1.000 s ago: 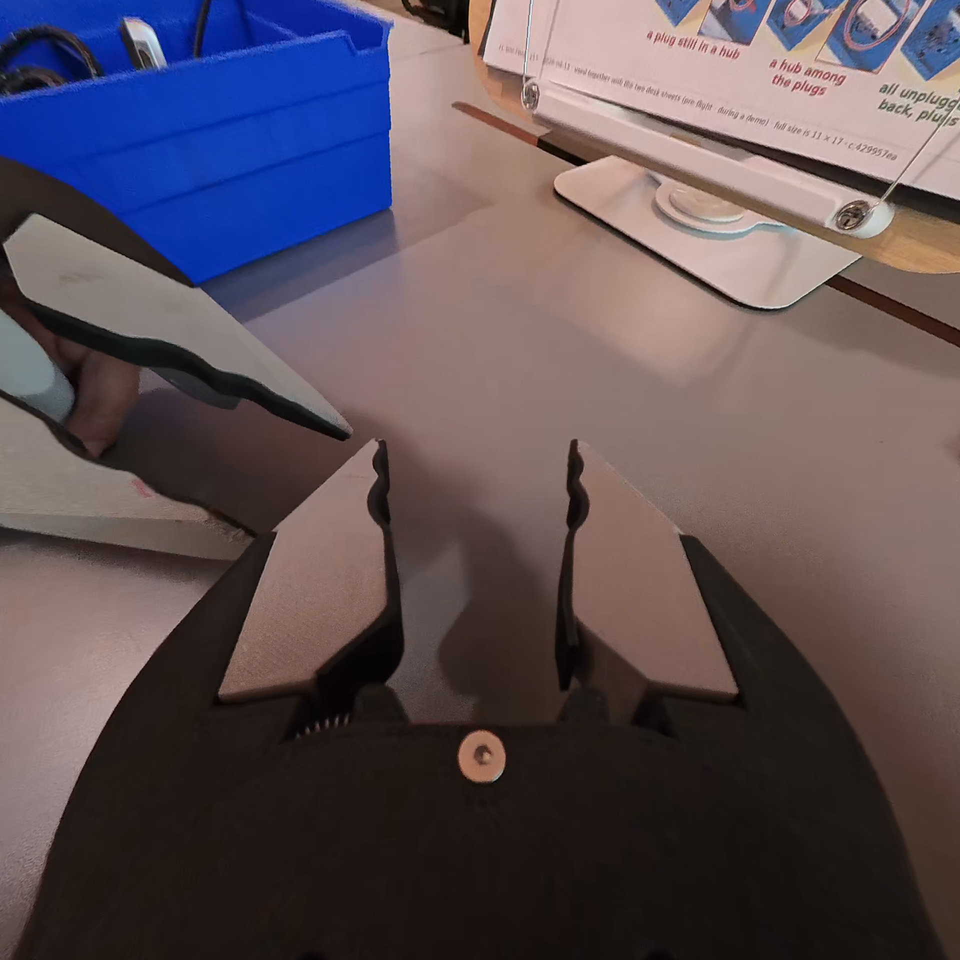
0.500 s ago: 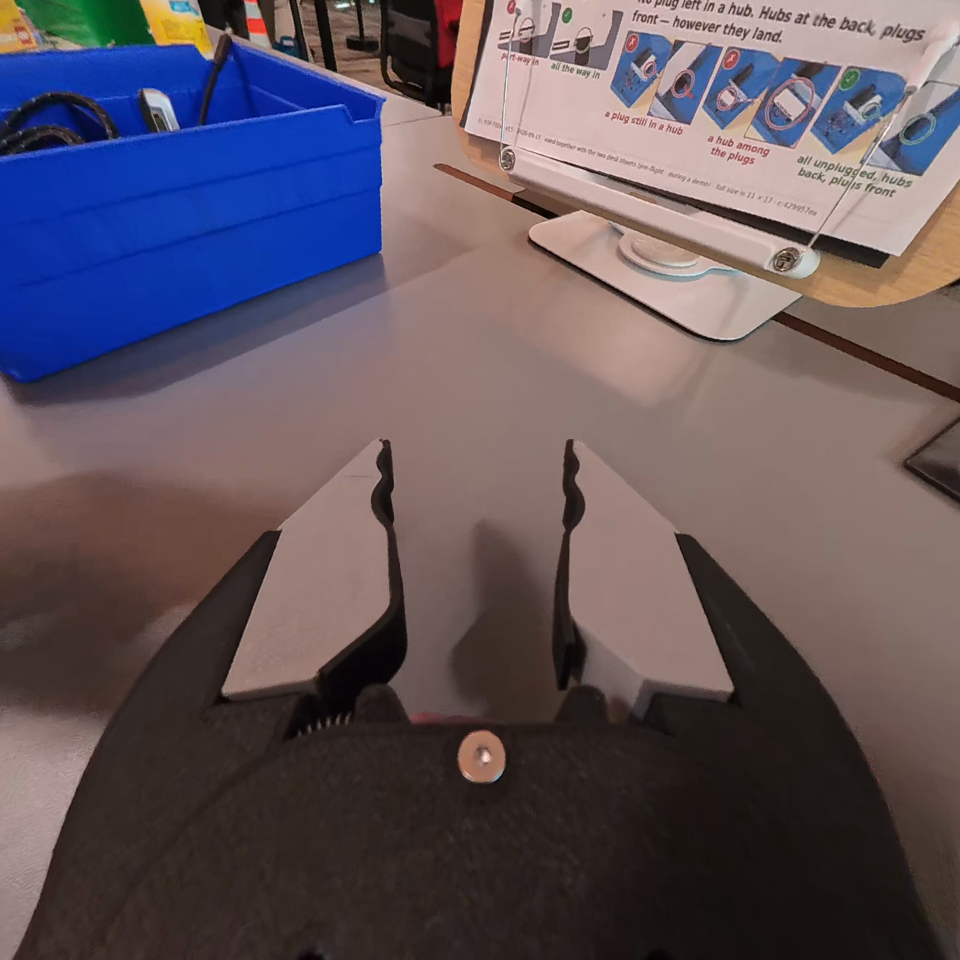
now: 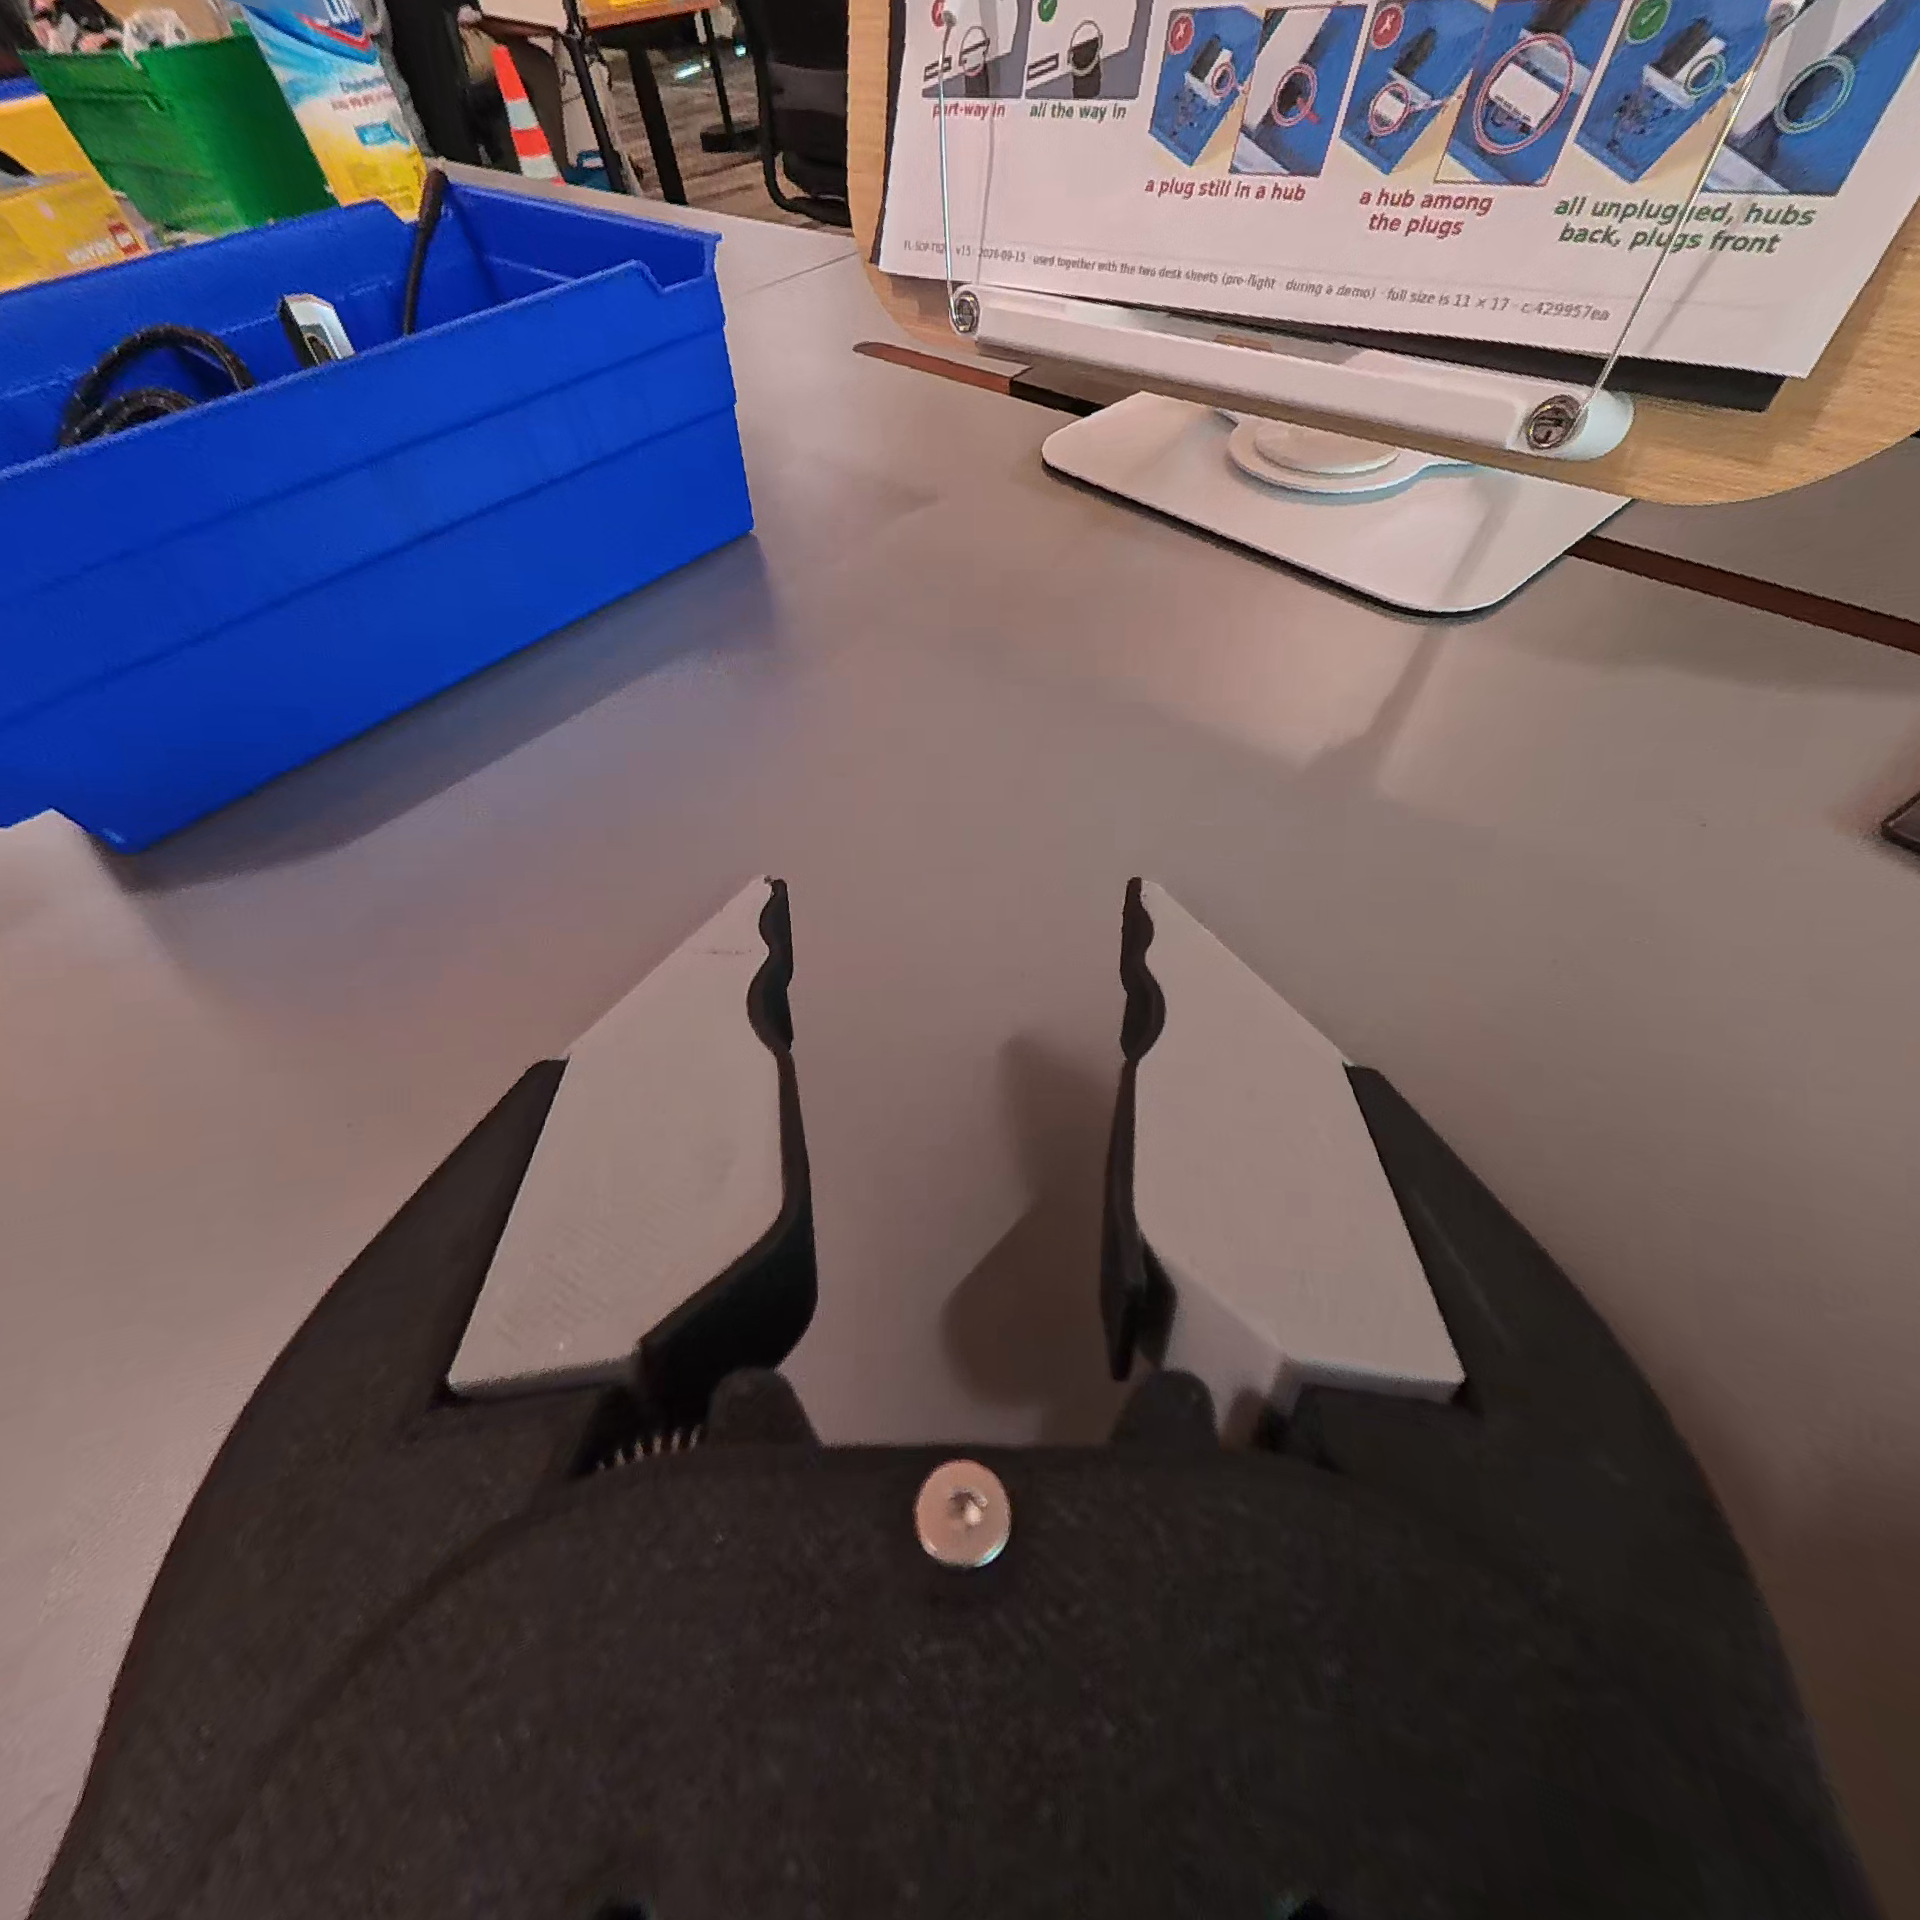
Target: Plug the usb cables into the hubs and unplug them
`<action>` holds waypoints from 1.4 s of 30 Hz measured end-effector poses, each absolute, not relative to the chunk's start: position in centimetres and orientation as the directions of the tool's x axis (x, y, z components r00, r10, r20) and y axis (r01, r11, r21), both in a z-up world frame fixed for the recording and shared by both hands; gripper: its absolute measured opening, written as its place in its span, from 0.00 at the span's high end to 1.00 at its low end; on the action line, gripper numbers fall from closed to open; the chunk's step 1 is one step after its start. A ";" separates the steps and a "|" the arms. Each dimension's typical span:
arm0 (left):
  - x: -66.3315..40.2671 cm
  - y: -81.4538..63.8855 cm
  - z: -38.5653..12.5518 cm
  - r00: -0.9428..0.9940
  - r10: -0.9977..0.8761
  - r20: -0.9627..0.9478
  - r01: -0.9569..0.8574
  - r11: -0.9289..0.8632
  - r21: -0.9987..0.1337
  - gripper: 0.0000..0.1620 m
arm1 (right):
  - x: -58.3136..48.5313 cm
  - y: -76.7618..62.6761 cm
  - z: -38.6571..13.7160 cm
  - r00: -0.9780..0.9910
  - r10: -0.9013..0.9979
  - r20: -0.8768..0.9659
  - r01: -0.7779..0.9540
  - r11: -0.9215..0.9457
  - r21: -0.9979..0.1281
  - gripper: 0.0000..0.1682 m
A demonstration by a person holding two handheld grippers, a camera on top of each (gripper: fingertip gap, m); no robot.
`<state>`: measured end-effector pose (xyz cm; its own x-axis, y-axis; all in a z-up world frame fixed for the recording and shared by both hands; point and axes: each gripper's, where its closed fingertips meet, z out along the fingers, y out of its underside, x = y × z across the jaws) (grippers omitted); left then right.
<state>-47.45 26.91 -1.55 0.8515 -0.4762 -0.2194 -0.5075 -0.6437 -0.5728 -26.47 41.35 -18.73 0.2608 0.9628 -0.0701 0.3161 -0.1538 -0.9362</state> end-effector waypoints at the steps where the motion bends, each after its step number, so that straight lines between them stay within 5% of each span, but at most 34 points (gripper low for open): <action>1: -48.7 27.5 -2.9 0.863 -0.464 -0.199 -0.489 -0.673 -0.555 0.87 | -26.5 41.3 -18.7 0.260 0.963 -0.064 0.318 -0.148 -0.937 0.64; 8: -56.4 32.1 -12.1 0.972 -0.234 -0.004 -0.208 -0.858 -0.469 0.83 | -26.8 40.7 -18.9 0.238 0.971 -0.008 0.349 -0.093 -0.933 0.65; 15: -58.6 32.8 -18.4 0.970 -0.183 0.163 -0.142 -0.961 -0.237 0.80 | -27.0 40.3 -19.0 0.215 0.976 -0.024 0.349 -0.100 -0.932 0.66; 23: -55.8 32.8 -22.2 0.910 -0.161 0.382 -0.106 -0.981 -0.162 0.82 | -27.2 40.1 -19.2 0.195 0.980 -0.037 0.362 -0.107 -0.926 0.67; 32: -57.3 31.6 -20.7 0.931 -0.121 0.343 -0.045 -0.974 -0.222 0.79 | -27.2 39.9 -19.2 0.193 0.981 -0.015 0.366 -0.086 -0.926 0.67; 36: -56.1 32.0 -19.2 0.944 -0.259 0.206 -0.191 -0.935 -0.300 0.76 | -27.2 39.8 -19.2 0.192 0.981 -0.009 0.368 -0.080 -0.926 0.67; 42: -55.7 31.8 -19.5 0.916 -0.396 0.058 -0.381 -0.907 -0.182 0.65 | -27.3 39.8 -19.1 0.191 0.981 -0.030 0.360 -0.098 -0.928 0.67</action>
<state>-55.74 31.83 -19.46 0.9162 -0.3965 0.0576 -0.3809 -0.9066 -0.1817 -27.26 39.78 -19.13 0.1905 0.9812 -0.0303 0.3596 -0.0985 -0.9279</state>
